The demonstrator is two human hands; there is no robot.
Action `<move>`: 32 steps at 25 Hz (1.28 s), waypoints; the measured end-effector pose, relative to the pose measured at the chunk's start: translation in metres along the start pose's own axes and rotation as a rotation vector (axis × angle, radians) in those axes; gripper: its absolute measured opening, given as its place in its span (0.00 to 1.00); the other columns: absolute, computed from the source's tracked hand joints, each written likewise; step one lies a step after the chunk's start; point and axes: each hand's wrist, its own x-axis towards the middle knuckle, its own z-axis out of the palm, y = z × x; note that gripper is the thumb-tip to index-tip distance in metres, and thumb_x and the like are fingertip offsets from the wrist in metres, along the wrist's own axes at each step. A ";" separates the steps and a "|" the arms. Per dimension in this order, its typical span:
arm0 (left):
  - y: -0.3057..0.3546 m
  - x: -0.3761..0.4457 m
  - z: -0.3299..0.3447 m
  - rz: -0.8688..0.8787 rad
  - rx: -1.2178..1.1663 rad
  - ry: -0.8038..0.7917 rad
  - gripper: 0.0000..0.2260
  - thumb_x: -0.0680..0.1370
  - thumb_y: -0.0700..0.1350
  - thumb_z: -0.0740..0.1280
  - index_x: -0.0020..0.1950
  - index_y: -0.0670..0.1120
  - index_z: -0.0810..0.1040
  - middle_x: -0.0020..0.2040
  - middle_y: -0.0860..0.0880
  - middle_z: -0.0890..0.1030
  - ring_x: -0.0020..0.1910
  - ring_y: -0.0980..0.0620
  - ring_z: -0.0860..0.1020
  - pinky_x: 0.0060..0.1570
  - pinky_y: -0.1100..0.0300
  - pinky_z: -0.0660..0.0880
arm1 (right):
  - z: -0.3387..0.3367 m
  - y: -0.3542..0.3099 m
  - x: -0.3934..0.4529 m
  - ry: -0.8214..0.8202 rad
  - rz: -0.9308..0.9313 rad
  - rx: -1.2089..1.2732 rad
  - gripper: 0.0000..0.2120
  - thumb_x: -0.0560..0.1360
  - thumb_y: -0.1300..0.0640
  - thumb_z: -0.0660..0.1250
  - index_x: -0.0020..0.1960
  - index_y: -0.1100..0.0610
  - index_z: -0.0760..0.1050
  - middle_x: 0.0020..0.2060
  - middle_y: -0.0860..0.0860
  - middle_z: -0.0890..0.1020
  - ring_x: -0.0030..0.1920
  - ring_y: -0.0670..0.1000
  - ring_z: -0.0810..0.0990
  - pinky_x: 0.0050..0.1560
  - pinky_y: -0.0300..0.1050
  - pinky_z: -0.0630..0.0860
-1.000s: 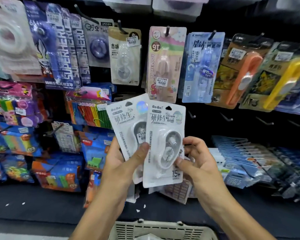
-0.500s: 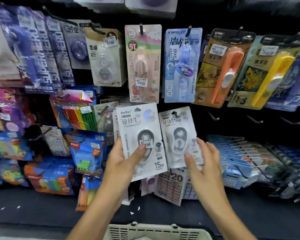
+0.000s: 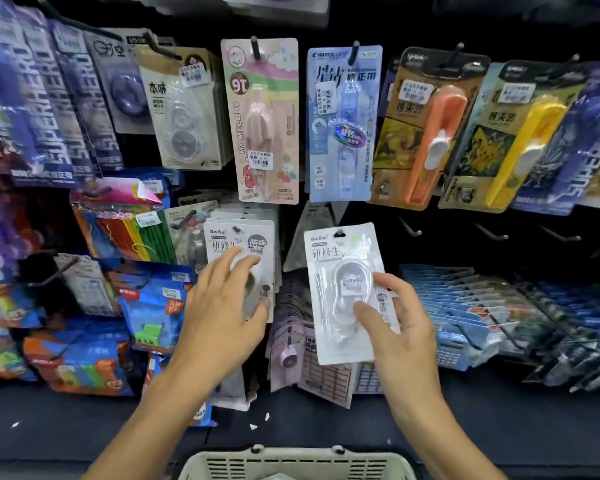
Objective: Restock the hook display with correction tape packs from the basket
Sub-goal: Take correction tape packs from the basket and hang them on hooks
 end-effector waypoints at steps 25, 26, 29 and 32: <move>-0.145 -0.207 0.143 -0.188 0.238 -1.245 0.25 0.80 0.49 0.66 0.77 0.51 0.66 0.72 0.45 0.73 0.69 0.46 0.73 0.66 0.54 0.71 | -0.047 0.289 -0.185 -1.251 0.181 -1.484 0.48 0.75 0.59 0.70 0.82 0.51 0.41 0.82 0.55 0.52 0.79 0.61 0.58 0.78 0.60 0.54; -0.146 -0.204 0.146 -0.181 0.230 -1.234 0.24 0.80 0.49 0.66 0.77 0.51 0.66 0.72 0.45 0.73 0.68 0.45 0.73 0.65 0.54 0.71 | -0.043 0.292 -0.183 -1.228 0.128 -1.420 0.43 0.75 0.57 0.70 0.81 0.50 0.48 0.79 0.54 0.61 0.75 0.59 0.67 0.77 0.56 0.59; -0.143 -0.192 0.153 -0.184 0.167 -1.163 0.23 0.80 0.48 0.66 0.76 0.52 0.67 0.71 0.45 0.75 0.68 0.45 0.74 0.63 0.55 0.72 | -0.031 0.299 -0.175 -1.048 -0.014 -1.395 0.33 0.77 0.53 0.66 0.78 0.48 0.56 0.73 0.50 0.72 0.70 0.54 0.73 0.73 0.52 0.64; -0.138 -0.187 0.157 -0.198 0.145 -1.148 0.23 0.80 0.48 0.65 0.75 0.53 0.67 0.71 0.46 0.74 0.68 0.46 0.74 0.64 0.54 0.72 | -0.022 0.299 -0.166 -0.980 0.037 -1.405 0.34 0.77 0.60 0.66 0.77 0.44 0.58 0.67 0.50 0.78 0.63 0.54 0.78 0.68 0.51 0.69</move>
